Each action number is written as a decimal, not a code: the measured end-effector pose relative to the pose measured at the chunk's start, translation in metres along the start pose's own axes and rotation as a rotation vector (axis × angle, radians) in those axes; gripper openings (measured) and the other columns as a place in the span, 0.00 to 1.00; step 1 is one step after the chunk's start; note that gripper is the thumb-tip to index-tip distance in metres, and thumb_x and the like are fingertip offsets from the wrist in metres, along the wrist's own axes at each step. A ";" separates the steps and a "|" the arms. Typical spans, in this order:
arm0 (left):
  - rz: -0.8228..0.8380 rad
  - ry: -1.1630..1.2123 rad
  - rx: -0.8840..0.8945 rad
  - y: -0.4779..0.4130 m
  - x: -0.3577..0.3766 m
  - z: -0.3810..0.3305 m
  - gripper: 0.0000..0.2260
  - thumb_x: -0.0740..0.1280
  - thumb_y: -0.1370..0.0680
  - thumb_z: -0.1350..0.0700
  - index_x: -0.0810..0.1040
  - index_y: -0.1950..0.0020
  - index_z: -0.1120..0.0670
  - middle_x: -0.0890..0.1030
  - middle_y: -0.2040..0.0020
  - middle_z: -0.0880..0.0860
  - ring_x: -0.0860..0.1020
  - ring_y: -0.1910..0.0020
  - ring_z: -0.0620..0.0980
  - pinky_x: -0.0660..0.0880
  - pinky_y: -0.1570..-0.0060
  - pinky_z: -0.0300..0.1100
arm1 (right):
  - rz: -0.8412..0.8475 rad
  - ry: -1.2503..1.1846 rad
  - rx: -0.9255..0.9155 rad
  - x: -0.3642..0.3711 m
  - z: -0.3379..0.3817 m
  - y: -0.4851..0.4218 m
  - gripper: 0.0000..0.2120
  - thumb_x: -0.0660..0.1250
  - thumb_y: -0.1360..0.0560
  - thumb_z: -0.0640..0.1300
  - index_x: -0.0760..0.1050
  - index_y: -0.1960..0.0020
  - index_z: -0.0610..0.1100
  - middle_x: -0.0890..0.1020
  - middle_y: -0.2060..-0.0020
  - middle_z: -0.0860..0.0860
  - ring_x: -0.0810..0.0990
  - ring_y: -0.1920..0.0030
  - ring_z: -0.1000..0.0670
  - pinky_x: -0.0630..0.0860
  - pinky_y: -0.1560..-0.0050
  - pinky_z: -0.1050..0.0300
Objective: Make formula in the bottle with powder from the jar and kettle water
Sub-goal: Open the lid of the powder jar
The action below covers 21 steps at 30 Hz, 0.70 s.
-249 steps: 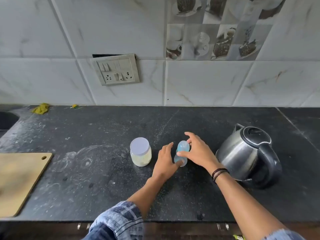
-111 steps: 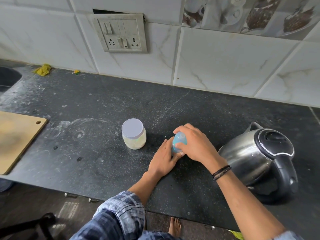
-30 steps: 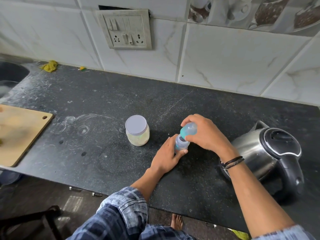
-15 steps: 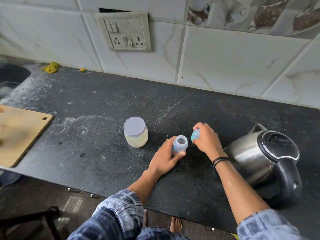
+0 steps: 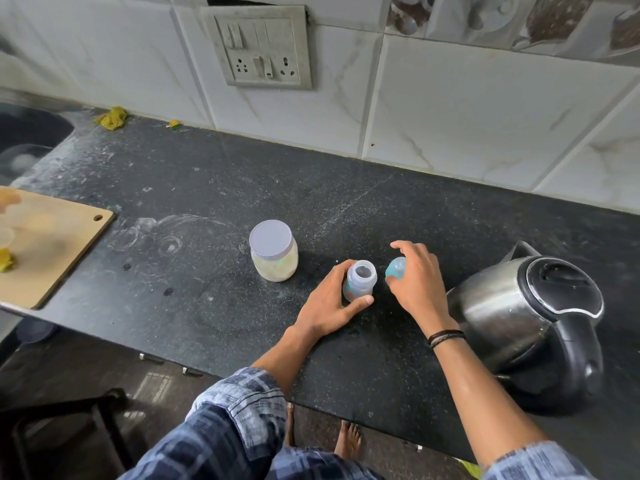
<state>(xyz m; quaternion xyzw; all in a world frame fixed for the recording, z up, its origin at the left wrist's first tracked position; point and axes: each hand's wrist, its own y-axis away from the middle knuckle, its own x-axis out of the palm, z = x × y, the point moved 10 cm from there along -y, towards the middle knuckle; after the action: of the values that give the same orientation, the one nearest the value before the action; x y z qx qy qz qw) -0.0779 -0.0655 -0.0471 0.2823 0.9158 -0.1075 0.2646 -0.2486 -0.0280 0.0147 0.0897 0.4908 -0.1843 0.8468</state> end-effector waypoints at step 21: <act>-0.655 0.122 -0.290 0.092 -0.123 0.053 0.44 0.77 0.27 0.42 0.56 0.18 0.48 0.58 0.25 0.40 0.59 0.23 0.42 0.59 0.27 0.42 | 0.061 -0.193 -0.468 -0.004 0.174 0.040 0.18 0.75 0.22 0.45 0.79 0.33 0.45 0.80 0.40 0.49 0.78 0.39 0.46 0.76 0.39 0.52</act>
<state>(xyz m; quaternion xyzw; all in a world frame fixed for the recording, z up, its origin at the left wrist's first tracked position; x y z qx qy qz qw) 0.0834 -0.0657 -0.0289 -0.0608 0.9776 -0.0385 0.1980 -0.0951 -0.0481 0.1047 -0.1121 0.4339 -0.0480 0.8927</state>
